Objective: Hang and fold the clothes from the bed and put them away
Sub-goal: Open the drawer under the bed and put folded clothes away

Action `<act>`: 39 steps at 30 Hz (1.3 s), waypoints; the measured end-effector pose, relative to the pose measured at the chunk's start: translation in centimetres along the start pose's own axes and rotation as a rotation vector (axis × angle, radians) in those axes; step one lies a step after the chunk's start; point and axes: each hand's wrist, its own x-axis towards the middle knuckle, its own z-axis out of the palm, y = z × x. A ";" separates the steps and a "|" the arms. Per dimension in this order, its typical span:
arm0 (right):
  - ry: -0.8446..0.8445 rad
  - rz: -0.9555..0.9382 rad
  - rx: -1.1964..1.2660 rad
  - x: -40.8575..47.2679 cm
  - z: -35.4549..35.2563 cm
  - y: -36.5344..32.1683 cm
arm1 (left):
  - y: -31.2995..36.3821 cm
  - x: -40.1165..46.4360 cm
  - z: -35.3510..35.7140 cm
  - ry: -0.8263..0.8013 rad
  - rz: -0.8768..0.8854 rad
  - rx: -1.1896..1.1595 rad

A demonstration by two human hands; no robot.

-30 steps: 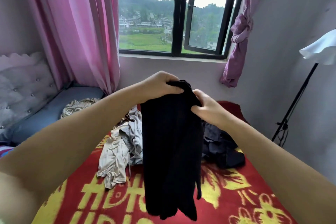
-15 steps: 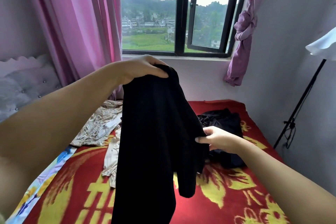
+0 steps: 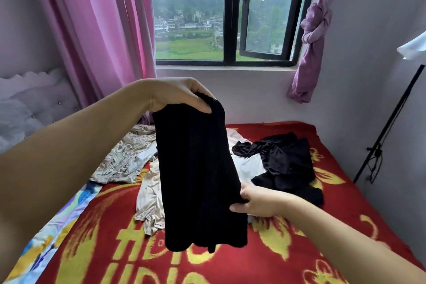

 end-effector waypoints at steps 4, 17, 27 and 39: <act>0.115 -0.084 0.098 1.8 2.0 -2.3 | 0.5 0.7 0.2 -0.048 0.001 0.036; 0.435 0.009 0.527 -3.7 -8.3 5.3 | -8.8 -1.2 -4.6 0.264 -0.139 -0.201; 0.134 0.256 0.423 -1.4 -10.3 11.8 | -14.2 0.8 -6.0 0.344 -0.161 -0.380; 0.860 0.448 -0.150 3.9 -14.8 11.9 | -10.0 3.2 -4.7 0.923 0.236 0.118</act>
